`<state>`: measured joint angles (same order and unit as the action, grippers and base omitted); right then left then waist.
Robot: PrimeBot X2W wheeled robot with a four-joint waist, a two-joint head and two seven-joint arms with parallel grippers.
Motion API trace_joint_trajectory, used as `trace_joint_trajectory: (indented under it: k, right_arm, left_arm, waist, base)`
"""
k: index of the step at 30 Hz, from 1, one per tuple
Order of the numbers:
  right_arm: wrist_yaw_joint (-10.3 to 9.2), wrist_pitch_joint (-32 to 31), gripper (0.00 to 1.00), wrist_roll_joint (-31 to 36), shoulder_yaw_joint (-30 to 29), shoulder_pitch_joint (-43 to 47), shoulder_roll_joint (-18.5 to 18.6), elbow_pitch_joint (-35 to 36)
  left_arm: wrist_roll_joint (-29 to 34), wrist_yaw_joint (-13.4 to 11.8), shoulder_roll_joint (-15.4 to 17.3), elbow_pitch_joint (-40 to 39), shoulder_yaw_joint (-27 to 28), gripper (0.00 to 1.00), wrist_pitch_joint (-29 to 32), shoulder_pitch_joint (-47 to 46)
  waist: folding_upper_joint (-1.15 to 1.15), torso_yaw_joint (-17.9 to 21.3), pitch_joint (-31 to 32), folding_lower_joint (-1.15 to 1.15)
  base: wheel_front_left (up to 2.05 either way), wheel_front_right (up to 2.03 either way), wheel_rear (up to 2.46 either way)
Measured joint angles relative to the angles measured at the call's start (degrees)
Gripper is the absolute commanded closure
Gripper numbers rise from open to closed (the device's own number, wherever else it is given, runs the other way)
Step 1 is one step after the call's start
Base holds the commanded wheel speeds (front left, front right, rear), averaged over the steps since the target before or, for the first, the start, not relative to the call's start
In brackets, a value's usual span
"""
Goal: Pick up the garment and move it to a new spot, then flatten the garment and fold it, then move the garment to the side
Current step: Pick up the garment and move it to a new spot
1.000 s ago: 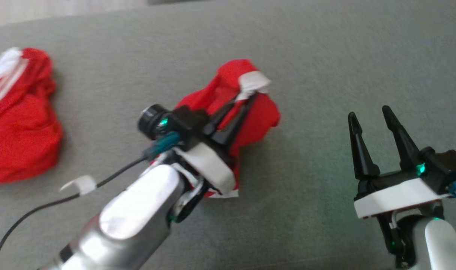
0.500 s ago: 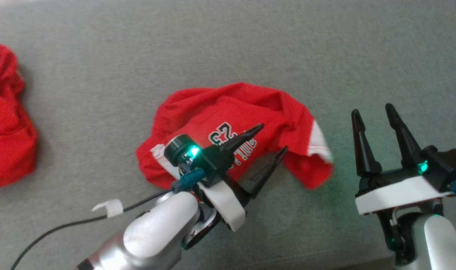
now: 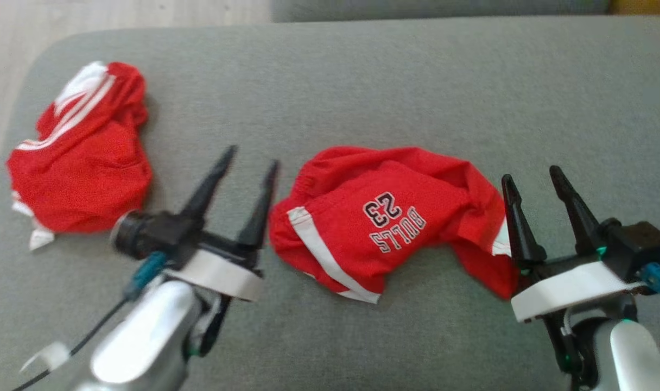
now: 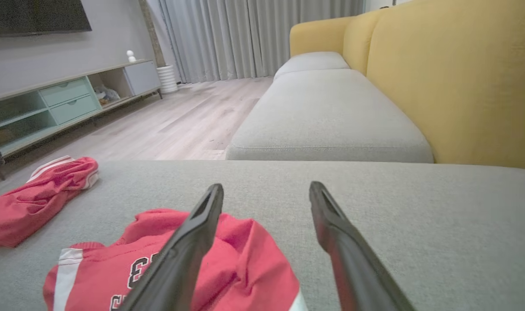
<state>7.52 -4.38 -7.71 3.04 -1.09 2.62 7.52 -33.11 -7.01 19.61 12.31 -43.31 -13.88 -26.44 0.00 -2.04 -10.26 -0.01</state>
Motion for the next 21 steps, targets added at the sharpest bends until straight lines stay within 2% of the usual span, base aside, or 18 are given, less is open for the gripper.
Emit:
trace_joint_trajectory:
  k: [6,11,13,17,21]
  right_arm:
    - [0.0,-0.94,0.0,0.14,0.03,0.89,0.0,0.07]
    - [0.0,-1.47,0.0,0.14,0.0,2.52,-0.01,0.18]
    - [0.0,-1.96,0.0,0.14,0.01,3.6,-0.01,0.13]
    - [0.0,-2.21,0.0,0.14,0.22,4.76,-0.01,0.13]
    - [0.0,-2.68,0.0,0.14,0.55,6.03,-0.02,0.12]
  left_arm:
    - [-0.16,-2.07,2.59,-1.67,8.92,0.0,-0.58,5.82]
    - [1.63,-1.94,2.9,-3.86,16.19,0.0,-0.58,11.74]
    - [2.41,-1.19,2.86,-4.14,18.42,0.0,-0.57,14.34]
    - [3.67,0.57,2.37,-4.13,20.29,0.0,-0.58,18.63]
    - [4.5,1.08,1.32,-4.04,20.31,0.0,-0.57,21.25]
  waist:
    - [0.0,-3.38,2.21,0.0]
    - [0.0,-5.16,3.89,0.0]
    - [0.0,-5.53,4.64,0.0]
    - [0.0,-5.7,6.28,0.0]
    - [0.0,-5.4,7.67,0.0]
  base:
    - [0.0,0.0,0.0]
    - [0.0,0.0,0.0]
    - [0.0,0.0,0.0]
    - [0.0,0.0,0.0]
    - [0.0,0.0,0.0]
